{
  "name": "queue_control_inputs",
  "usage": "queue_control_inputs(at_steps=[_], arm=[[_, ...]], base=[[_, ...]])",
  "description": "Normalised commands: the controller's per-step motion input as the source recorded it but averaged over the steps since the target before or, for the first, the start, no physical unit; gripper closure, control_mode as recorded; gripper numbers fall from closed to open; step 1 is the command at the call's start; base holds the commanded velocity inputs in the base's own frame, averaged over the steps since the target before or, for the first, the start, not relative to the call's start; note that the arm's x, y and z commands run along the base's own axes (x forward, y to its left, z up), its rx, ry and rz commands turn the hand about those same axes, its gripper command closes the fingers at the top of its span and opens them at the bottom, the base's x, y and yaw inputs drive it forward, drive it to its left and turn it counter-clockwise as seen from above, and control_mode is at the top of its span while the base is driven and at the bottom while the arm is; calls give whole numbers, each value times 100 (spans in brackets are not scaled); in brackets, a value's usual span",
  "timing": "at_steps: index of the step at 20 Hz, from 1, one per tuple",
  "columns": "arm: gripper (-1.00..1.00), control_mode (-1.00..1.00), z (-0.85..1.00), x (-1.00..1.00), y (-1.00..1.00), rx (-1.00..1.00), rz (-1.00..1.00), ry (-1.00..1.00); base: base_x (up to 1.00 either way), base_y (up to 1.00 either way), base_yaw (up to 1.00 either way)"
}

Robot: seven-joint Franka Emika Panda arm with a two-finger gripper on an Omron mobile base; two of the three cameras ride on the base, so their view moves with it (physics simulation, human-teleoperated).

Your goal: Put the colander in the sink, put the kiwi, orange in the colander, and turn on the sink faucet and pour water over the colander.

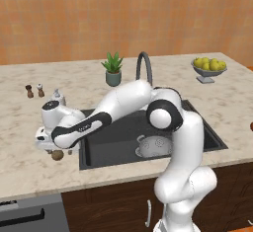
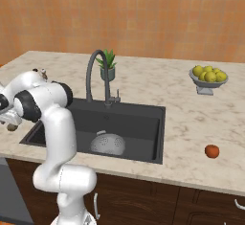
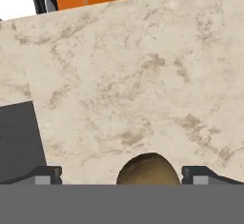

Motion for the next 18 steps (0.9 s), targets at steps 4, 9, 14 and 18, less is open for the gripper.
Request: queue_control_inputs(at_steps=[4, 9, 14, 18], arm=[[-100, -100, -39, 33, 14, -1, 0, 0], [-100, -100, -44, 26, 8, 0, 0, 0], [-100, -100, -57, 7, -9, -1, -2, 0], [100, -100, -60, 0, -13, -1, -6, 0]], base=[[0, 0, 0], [0, 0, 0], [0, 0, 0], [0, 0, 0]])
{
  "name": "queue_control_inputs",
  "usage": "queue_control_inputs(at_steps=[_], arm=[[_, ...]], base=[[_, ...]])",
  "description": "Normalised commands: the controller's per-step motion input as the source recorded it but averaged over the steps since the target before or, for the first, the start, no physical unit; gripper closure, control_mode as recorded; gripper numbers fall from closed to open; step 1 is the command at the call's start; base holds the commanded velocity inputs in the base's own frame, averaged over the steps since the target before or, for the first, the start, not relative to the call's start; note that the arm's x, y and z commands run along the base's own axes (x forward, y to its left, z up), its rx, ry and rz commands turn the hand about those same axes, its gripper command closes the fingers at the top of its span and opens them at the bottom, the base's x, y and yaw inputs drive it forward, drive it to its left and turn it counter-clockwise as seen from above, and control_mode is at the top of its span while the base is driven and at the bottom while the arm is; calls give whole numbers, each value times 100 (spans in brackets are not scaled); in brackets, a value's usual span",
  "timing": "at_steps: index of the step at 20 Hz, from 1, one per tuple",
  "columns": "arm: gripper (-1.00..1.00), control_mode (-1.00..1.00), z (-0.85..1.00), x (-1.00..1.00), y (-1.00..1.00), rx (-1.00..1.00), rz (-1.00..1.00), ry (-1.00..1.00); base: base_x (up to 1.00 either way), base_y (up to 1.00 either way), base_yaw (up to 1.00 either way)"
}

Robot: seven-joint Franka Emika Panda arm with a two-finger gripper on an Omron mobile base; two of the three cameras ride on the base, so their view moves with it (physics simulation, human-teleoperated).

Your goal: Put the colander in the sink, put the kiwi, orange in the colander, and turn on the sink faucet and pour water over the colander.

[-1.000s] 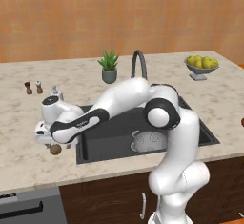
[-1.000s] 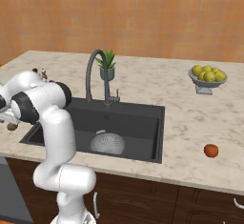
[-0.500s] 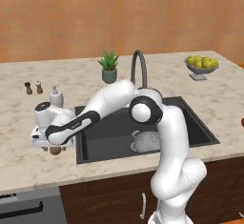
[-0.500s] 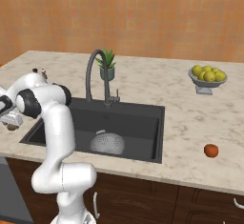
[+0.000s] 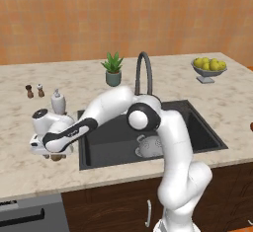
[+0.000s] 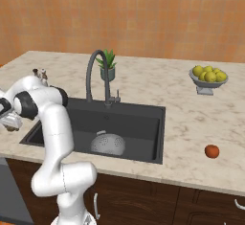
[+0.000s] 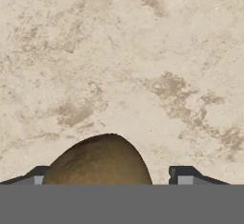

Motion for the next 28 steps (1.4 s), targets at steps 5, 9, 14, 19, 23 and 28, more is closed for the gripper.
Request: queue_control_inputs(at_steps=[5, 9, 14, 19, 23, 28], arm=[[100, -100, -31, -26, -81, 2, -17, -9], [100, -100, 47, -38, -100, 19, -23, -27], [100, -100, 100, -61, -87, 30, -14, -41], [100, -100, 100, -46, -79, 27, -16, -30], [100, -100, 100, -11, -86, 26, -18, -5], [100, -100, 100, -5, -100, 32, -14, 13]], base=[[0, 0, 0], [0, 0, 0], [0, 0, 0], [0, 0, 0], [0, 0, 0], [0, 0, 0]])
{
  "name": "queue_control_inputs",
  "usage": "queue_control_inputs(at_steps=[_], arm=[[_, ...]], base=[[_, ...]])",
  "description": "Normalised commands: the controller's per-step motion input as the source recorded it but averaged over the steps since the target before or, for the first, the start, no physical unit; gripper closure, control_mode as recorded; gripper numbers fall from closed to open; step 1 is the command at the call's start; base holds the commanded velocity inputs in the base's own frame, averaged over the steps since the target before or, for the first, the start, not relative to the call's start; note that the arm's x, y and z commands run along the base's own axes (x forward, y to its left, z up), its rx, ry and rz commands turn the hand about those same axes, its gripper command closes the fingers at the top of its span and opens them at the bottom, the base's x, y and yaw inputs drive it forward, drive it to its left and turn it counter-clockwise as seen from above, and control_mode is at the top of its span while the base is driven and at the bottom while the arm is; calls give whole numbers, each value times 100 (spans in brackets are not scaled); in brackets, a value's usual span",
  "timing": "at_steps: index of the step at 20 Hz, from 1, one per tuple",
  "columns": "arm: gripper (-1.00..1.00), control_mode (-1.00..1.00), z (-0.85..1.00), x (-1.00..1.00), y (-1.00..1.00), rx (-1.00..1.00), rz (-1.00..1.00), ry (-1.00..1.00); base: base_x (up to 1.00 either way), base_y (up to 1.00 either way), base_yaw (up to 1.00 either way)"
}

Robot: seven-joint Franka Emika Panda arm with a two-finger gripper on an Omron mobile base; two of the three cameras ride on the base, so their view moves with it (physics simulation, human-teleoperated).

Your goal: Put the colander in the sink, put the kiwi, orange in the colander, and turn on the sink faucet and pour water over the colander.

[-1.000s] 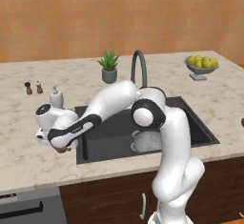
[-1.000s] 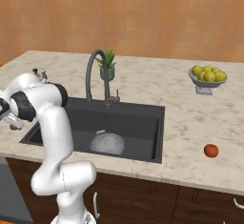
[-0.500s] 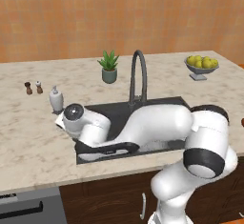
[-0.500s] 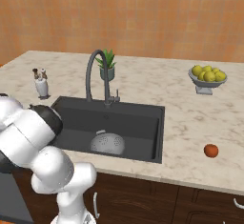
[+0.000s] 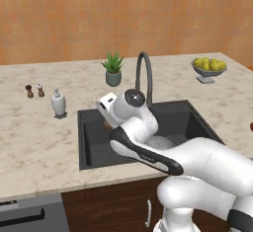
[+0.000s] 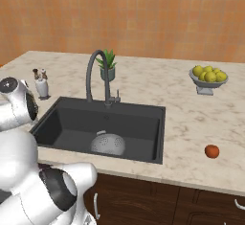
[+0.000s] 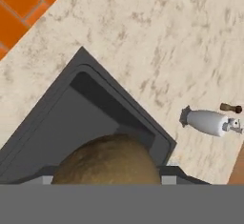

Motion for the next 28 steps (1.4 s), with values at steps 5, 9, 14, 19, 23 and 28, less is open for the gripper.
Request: queue_control_inputs(at_steps=[5, 9, 14, 19, 23, 28], arm=[[100, -100, 96, -16, -100, 24, -21, 32], [100, -100, 54, -13, -100, 9, -30, 32], [100, -100, 17, -5, -100, 8, -27, 27], [100, -100, -2, -21, -100, 11, -11, 0], [100, -100, -30, 0, -96, 4, -1, -1], [100, -100, -40, 26, -65, 3, 2, 0]], base=[[0, 0, 0], [0, 0, 0], [0, 0, 0], [0, 0, 0], [0, 0, 0], [0, 0, 0]])
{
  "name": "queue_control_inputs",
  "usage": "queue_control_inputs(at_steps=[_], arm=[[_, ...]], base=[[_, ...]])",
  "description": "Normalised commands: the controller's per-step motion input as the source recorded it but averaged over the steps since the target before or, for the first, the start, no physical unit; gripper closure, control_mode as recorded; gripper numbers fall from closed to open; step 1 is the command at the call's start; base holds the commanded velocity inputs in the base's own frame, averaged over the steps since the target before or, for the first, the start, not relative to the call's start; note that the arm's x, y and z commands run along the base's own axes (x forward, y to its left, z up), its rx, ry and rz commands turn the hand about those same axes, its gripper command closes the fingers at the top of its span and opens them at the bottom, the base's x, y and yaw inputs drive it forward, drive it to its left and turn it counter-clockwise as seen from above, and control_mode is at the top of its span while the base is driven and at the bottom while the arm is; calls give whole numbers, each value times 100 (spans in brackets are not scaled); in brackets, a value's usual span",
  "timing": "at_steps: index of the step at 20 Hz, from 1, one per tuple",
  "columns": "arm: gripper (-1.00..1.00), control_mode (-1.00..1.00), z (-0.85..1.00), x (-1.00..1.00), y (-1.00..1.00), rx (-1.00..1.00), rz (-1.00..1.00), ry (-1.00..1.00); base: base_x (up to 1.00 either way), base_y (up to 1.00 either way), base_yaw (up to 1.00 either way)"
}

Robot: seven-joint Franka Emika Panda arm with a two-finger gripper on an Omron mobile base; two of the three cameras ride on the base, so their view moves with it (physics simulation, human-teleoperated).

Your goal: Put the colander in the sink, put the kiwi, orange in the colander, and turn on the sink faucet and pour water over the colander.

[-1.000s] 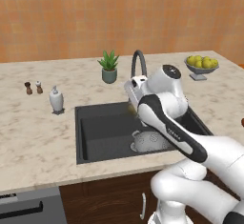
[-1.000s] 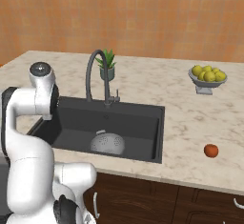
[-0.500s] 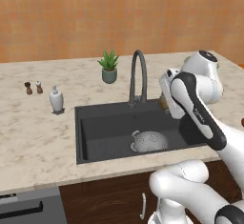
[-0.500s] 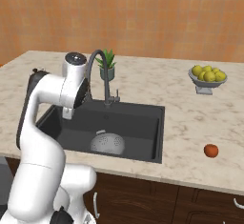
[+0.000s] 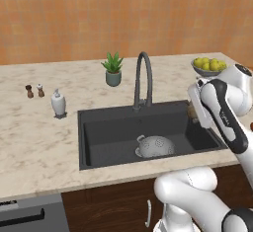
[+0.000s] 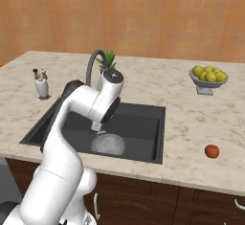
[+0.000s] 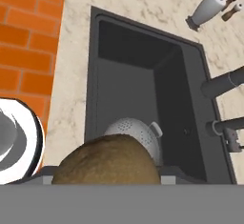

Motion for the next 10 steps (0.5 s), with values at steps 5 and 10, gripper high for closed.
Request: queue_control_inputs(at_steps=[5, 10], arm=[[100, -100, -47, 59, -15, 6, 10, -2], [100, -100, -53, 76, 0, 7, 11, 1]], base=[[0, 0, 0], [0, 0, 0]])
